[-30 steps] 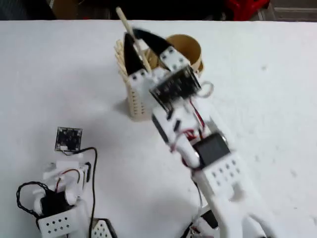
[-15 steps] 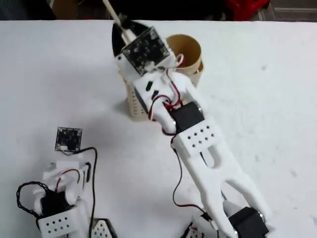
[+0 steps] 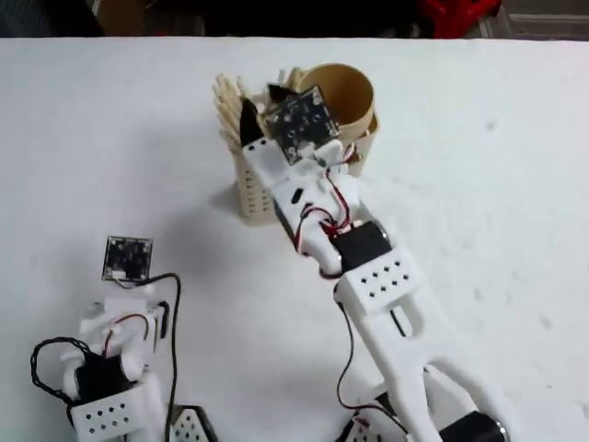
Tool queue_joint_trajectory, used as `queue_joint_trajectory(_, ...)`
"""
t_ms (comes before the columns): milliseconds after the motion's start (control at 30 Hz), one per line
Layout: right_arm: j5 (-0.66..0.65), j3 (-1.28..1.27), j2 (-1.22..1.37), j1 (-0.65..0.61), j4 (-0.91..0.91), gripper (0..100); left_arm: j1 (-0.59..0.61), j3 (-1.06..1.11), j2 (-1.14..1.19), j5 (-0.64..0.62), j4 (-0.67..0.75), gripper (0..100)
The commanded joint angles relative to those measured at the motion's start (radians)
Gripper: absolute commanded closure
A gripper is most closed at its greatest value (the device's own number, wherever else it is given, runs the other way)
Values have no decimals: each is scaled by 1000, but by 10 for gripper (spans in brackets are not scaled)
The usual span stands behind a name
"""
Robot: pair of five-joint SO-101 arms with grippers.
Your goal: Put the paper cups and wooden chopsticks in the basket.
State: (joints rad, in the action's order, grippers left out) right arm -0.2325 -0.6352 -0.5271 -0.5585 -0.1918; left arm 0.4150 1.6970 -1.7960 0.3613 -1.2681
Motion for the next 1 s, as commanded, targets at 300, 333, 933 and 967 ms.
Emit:
queue_joint_trajectory(300, -178, -439, -529, 94, -213, 981, 5, -3, -4, 3, -3, 781)
queue_joint_trajectory(333, -178, -491, -599, 110, -249, 981, 5, -3, -4, 3, -3, 781)
queue_joint_trajectory(933, -178, -1048, -1245, 450, -674, 981, 5, -3, -4, 3, -3, 781)
queue_joint_trajectory(967, -176, -1059, -1253, 470, -682, 981, 5, -3, -4, 3, -3, 781)
